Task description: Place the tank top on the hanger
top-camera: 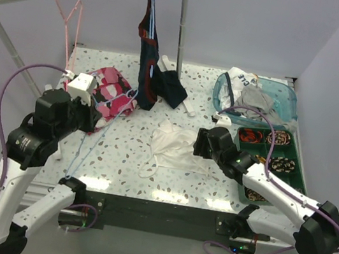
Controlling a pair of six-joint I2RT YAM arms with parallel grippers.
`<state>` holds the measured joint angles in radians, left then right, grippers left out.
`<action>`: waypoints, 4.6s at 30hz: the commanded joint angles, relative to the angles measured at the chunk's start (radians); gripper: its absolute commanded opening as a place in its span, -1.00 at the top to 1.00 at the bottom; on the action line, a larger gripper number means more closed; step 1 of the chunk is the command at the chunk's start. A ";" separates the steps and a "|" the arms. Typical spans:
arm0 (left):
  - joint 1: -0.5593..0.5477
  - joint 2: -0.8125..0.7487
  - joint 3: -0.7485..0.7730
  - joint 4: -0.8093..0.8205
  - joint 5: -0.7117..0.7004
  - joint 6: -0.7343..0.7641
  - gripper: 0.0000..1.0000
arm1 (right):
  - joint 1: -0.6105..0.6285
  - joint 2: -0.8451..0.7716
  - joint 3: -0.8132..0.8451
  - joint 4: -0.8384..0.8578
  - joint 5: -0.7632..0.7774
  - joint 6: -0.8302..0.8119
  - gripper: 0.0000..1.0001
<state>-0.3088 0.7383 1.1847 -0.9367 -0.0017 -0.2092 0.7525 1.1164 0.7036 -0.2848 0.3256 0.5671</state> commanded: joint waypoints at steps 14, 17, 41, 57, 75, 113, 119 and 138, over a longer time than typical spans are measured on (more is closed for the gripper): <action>-0.004 -0.056 -0.212 0.055 0.396 0.050 1.00 | 0.045 0.140 -0.006 0.073 -0.062 -0.079 0.03; -0.013 -0.054 -0.212 0.058 0.399 0.051 1.00 | 0.065 0.198 0.013 0.096 -0.071 -0.085 0.12; -0.365 0.047 -0.231 0.216 0.152 -0.090 1.00 | 0.077 0.261 0.016 0.088 0.016 -0.070 0.60; -0.411 0.058 -0.246 0.243 0.121 -0.111 1.00 | 0.076 0.266 -0.016 0.087 -0.010 -0.078 0.36; -0.426 0.050 -0.266 0.256 0.106 -0.116 1.00 | 0.076 0.286 -0.039 0.099 -0.025 -0.061 0.51; -0.624 0.133 -0.419 0.564 0.008 -0.153 1.00 | 0.062 0.060 0.250 -0.263 0.064 -0.092 0.94; -0.645 0.219 -0.511 0.835 0.029 -0.070 1.00 | 0.062 0.040 0.263 -0.274 0.062 -0.088 0.94; -0.651 0.617 -0.563 1.576 0.163 0.054 1.00 | 0.064 -0.033 0.214 -0.238 0.135 -0.050 0.92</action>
<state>-0.9562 1.3132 0.5835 0.4393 0.1108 -0.1886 0.8177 1.1076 0.9237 -0.5522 0.4129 0.4980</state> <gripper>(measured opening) 0.058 0.036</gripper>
